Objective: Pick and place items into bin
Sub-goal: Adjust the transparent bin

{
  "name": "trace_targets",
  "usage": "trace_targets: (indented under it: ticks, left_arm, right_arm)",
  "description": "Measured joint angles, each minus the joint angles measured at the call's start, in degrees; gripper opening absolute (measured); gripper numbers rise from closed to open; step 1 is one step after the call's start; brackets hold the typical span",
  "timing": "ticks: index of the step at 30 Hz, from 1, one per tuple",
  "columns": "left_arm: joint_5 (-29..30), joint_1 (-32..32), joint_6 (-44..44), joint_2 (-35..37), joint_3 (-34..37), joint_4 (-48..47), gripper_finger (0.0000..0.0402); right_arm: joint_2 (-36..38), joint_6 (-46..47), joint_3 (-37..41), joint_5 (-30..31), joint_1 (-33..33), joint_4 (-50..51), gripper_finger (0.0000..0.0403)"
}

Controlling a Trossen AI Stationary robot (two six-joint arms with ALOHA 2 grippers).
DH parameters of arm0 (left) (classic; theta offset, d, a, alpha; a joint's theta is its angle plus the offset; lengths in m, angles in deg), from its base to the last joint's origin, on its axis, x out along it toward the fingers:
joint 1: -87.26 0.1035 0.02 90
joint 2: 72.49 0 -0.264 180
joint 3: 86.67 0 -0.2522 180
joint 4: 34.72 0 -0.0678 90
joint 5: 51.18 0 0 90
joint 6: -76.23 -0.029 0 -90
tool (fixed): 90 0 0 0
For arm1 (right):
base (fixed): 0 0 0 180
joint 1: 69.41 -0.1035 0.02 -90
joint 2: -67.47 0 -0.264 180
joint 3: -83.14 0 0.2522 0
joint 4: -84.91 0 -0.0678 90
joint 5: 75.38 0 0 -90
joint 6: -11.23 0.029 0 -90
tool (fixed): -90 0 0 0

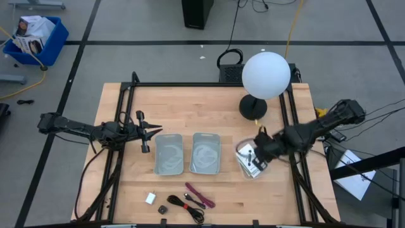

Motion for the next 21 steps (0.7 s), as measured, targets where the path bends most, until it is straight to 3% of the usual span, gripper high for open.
trace_targets:
  ticks: [5,10,21]
  left_arm:
    - [0.0,0.0,0.1,0.0,0.0,-0.1,0.0063]
    - [0.0,0.0,0.1,0.0,0.0,-0.1,0.0063]
    - [0.0,0.0,0.6,0.0,0.0,-0.2,0.0063]
  right_arm:
    - [-1.6,5.4,0.0,5.3,-9.9,-2.4,0.0001]
    - [-4.9,4.0,0.0,9.8,-14.0,-9.2,0.0001]
    - [-14.3,0.5,0.0,5.1,-16.8,-17.7,0.0000]
